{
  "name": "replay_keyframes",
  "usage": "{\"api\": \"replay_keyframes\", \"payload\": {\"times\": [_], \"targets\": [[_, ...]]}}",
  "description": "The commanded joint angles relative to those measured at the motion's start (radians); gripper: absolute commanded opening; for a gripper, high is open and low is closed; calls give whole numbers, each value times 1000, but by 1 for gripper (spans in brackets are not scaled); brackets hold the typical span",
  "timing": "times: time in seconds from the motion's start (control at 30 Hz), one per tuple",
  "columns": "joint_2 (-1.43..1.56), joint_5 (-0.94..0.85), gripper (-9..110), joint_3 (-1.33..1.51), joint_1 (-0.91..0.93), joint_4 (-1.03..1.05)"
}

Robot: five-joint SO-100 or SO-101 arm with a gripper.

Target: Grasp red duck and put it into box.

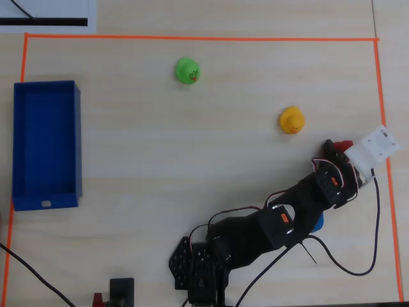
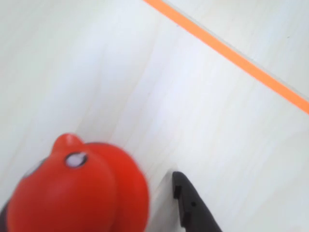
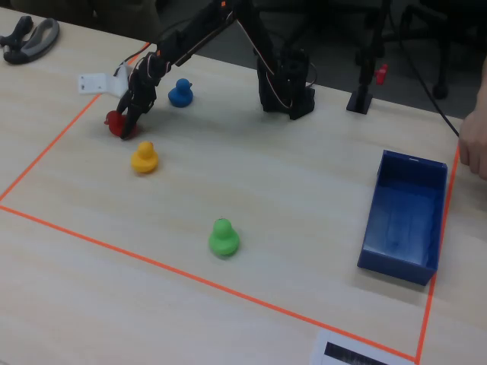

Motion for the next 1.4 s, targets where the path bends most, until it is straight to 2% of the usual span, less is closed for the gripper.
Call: {"api": "replay_keyframes", "payload": {"times": [0.0, 0.07, 0.13, 0.4, 0.6, 0.67, 0.77, 0.9, 1.07, 1.23, 1.37], "targets": [[46, -2, 26, 15, -8, -23], [58, -6, 16, 41, -17, -23], [71, 21, 1, 48, -29, -12], [124, 106, 0, 23, -49, 74], [301, 327, 0, 18, -74, 106], [396, 419, 0, -6, -103, 206], [532, 543, 0, -103, -183, 483], [690, 684, 0, -253, -377, 888], [801, 888, 0, -387, -750, 1269], [772, 1103, 0, -518, -1163, 1474], [698, 1183, 0, -574, -1390, 1500]]}}
